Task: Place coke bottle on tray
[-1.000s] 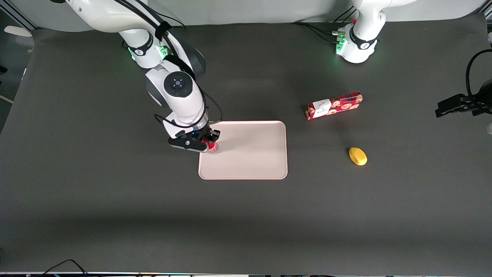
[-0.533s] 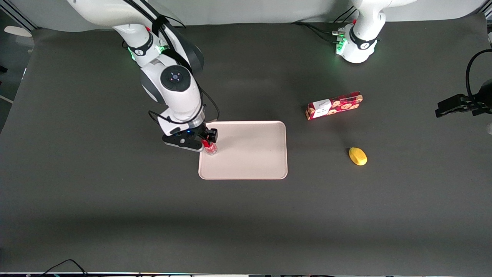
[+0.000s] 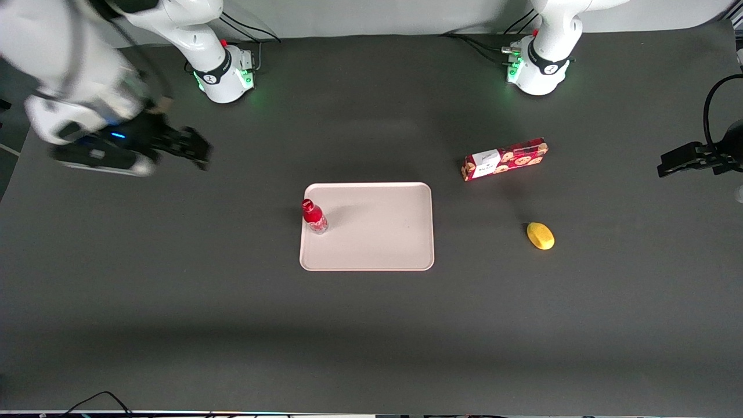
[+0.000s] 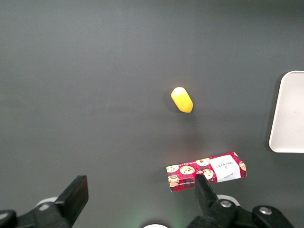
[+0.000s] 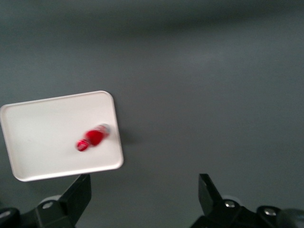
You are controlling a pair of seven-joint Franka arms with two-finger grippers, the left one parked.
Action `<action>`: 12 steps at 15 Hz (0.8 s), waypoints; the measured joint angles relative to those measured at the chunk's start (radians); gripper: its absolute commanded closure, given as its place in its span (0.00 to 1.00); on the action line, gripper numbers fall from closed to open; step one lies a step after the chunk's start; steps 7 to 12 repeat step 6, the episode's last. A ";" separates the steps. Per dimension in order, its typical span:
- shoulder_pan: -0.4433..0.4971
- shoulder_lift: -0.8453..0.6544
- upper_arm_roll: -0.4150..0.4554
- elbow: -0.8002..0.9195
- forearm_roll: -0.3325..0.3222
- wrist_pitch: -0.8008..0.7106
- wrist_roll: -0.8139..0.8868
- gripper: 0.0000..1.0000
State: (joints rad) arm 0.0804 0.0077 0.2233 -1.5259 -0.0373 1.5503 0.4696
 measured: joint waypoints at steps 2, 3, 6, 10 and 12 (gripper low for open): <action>-0.004 -0.055 -0.115 -0.037 0.006 -0.038 -0.153 0.00; -0.004 -0.071 -0.168 -0.067 0.006 -0.038 -0.222 0.00; -0.006 -0.084 -0.264 -0.110 0.013 -0.033 -0.301 0.00; -0.006 -0.084 -0.264 -0.110 0.013 -0.033 -0.301 0.00; -0.006 -0.084 -0.264 -0.110 0.013 -0.033 -0.301 0.00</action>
